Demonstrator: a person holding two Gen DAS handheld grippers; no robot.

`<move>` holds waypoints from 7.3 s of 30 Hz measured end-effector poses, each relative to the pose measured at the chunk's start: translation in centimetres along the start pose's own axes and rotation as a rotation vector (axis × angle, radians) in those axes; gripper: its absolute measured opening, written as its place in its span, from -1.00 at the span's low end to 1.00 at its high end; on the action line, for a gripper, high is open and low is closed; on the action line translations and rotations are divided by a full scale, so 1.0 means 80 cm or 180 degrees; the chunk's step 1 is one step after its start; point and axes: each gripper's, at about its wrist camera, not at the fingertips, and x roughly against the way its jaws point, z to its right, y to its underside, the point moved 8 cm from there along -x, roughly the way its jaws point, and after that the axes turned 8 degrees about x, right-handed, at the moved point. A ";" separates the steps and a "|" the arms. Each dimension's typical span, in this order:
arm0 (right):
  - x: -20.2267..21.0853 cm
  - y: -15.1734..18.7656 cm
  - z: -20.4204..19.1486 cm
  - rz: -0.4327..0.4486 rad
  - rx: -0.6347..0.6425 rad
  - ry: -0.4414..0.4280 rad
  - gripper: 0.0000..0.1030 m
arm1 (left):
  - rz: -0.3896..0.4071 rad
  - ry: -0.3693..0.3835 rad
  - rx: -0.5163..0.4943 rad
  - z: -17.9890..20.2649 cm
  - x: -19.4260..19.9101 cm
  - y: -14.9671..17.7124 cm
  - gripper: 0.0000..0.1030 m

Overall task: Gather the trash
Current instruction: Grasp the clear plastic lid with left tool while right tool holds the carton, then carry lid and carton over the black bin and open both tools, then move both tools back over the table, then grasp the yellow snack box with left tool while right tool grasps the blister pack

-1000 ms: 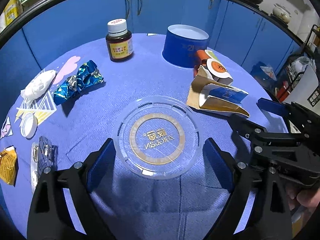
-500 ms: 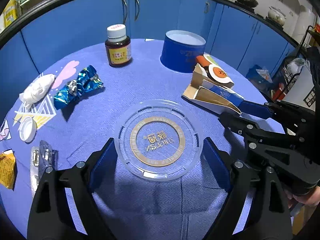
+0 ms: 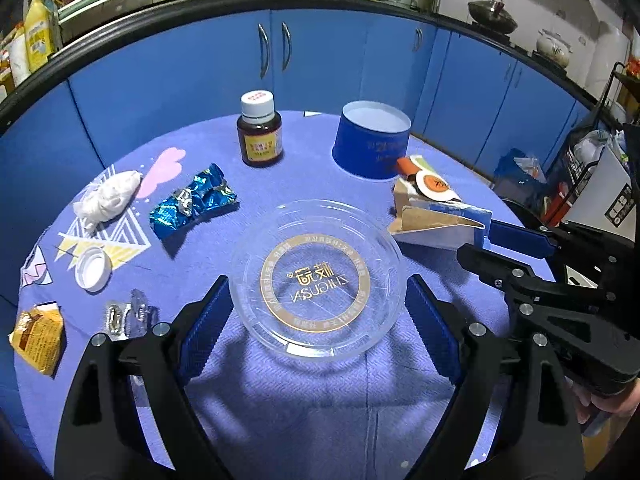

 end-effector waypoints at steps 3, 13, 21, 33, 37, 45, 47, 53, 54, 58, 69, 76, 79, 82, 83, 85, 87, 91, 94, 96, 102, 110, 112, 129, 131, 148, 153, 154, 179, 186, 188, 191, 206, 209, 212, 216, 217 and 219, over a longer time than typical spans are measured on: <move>0.010 -0.004 -0.006 0.0049 0.0015 -0.0012 -0.35 | 0.0041 -0.0009 0.0009 -0.001 0.009 -0.003 0.66; 0.055 -0.013 -0.031 0.0247 0.0124 -0.0070 -0.37 | 0.0174 -0.0004 0.0057 -0.004 0.046 -0.002 0.66; 0.090 -0.015 -0.031 0.0375 0.0165 0.0057 -0.37 | 0.0313 0.0011 0.0041 0.007 0.078 -0.004 0.66; 0.131 -0.012 0.022 0.0521 -0.0002 0.0367 -0.37 | 0.0436 0.0121 -0.0132 0.068 0.087 -0.028 0.66; 0.139 -0.005 0.049 0.0543 -0.0106 0.0468 -0.37 | 0.0422 0.0156 -0.0225 0.096 0.080 -0.033 0.66; 0.154 0.012 0.106 0.0578 -0.0284 0.0718 -0.37 | 0.0406 0.0226 -0.0428 0.158 0.065 -0.045 0.66; 0.160 0.015 0.121 0.0591 -0.0315 0.0801 -0.37 | 0.0413 0.0244 -0.0474 0.172 0.061 -0.050 0.66; 0.174 0.024 0.163 0.0624 -0.0413 0.1016 -0.36 | 0.0436 0.0302 -0.0567 0.211 0.049 -0.067 0.66; 0.175 0.026 0.171 0.0622 -0.0439 0.1042 -0.36 | 0.0432 0.0312 -0.0580 0.218 0.046 -0.070 0.66; 0.176 0.033 0.190 0.0614 -0.0470 0.1134 -0.36 | 0.0416 0.0335 -0.0641 0.239 0.034 -0.076 0.66; 0.160 0.043 0.230 0.0531 -0.0553 0.1213 -0.36 | 0.0395 0.0341 -0.0764 0.275 0.006 -0.090 0.66; 0.150 0.047 0.251 0.0498 -0.0629 0.1195 -0.36 | 0.0398 0.0314 -0.0734 0.278 -0.004 -0.102 0.66; 0.144 0.047 0.255 0.0479 -0.0634 0.1171 -0.35 | 0.0401 0.0311 -0.0744 0.283 -0.006 -0.105 0.66; 0.142 0.046 0.257 0.0486 -0.0609 0.1259 -0.32 | 0.0413 0.0304 -0.0761 0.284 -0.007 -0.105 0.66; 0.141 0.045 0.256 0.0484 -0.0608 0.1265 -0.32 | 0.0412 0.0303 -0.0762 0.284 -0.008 -0.106 0.66; 0.138 0.044 0.257 0.0490 -0.0614 0.1253 -0.32 | 0.0409 0.0301 -0.0759 0.284 -0.009 -0.106 0.66; 0.135 0.044 0.258 0.0475 -0.0600 0.1263 -0.32 | 0.0403 0.0295 -0.0751 0.283 -0.011 -0.108 0.66; 0.130 0.048 0.259 0.0388 -0.0539 0.1443 0.09 | 0.0390 0.0290 -0.0735 0.280 -0.015 -0.111 0.66; 0.140 0.046 0.261 0.0524 -0.0528 0.1575 0.53 | 0.0381 0.0296 -0.0741 0.280 -0.016 -0.111 0.66; 0.140 0.048 0.263 0.0503 -0.0548 0.1581 0.53 | 0.0373 0.0304 -0.0745 0.282 -0.017 -0.111 0.66; 0.147 0.054 0.273 0.0472 -0.0597 0.1682 0.53 | 0.0356 0.0360 -0.0784 0.291 -0.019 -0.108 0.66; 0.157 0.074 0.288 0.0457 -0.0727 0.1734 0.53 | 0.0315 0.0426 -0.0843 0.312 -0.022 -0.103 0.66; 0.159 0.079 0.293 0.0450 -0.0759 0.1751 0.53 | 0.0310 0.0443 -0.0864 0.320 -0.022 -0.101 0.66; 0.193 0.116 0.334 0.0470 -0.1027 0.1965 0.81 | 0.0244 0.0570 -0.0869 0.368 -0.027 -0.105 0.93; 0.195 0.117 0.335 0.0482 -0.1062 0.1944 0.82 | 0.0242 0.0541 -0.0865 0.367 -0.027 -0.104 0.93; 0.199 0.113 0.325 0.0519 -0.1070 0.1857 0.84 | 0.0179 0.0504 -0.0837 0.353 -0.022 -0.102 0.93; 0.198 0.107 0.316 0.0509 -0.1046 0.1813 0.84 | 0.0202 0.0510 -0.0807 0.341 -0.015 -0.102 0.93; 0.198 0.104 0.313 0.0517 -0.1042 0.1786 0.84 | 0.0207 0.0516 -0.0792 0.338 -0.012 -0.103 0.93; 0.128 -0.003 0.080 0.0426 -0.0296 0.0922 0.84 | 0.0269 -0.0298 0.0036 0.053 0.063 -0.056 0.93; 0.094 -0.029 -0.009 0.0330 -0.0075 0.0577 0.84 | 0.0305 -0.0677 0.0275 -0.050 0.087 -0.028 0.93; 0.083 -0.035 -0.027 0.0289 -0.0034 0.0555 0.84 | 0.0328 -0.0784 0.0344 -0.076 0.094 -0.020 0.93; 0.068 -0.042 -0.050 0.0232 -0.0075 0.0384 0.84 | 0.0339 -0.0944 0.0475 -0.122 0.101 -0.010 0.93; -0.002 -0.061 -0.232 0.0053 0.0508 -0.0147 0.84 | 0.0187 -0.1256 0.0959 -0.292 0.109 0.044 0.93; -0.017 -0.064 -0.254 0.0017 0.0561 -0.0156 0.84 | 0.0186 -0.1204 0.0929 -0.300 0.105 0.047 0.93; -0.029 -0.066 -0.266 -0.0022 0.0546 -0.0182 0.82 | 0.0180 -0.1078 0.0902 -0.302 0.098 0.047 0.93; -0.045 -0.063 -0.276 -0.0121 0.0686 -0.0046 0.34 | 0.0164 -0.1010 0.0856 -0.301 0.087 0.045 0.93; -0.048 -0.061 -0.277 -0.0164 0.0692 -0.0055 0.24 | 0.0158 -0.1000 0.0853 -0.302 0.085 0.045 0.93; -0.056 -0.056 -0.277 -0.0253 0.0684 -0.0085 -0.05 | 0.0140 -0.0979 0.0835 -0.301 0.078 0.045 0.93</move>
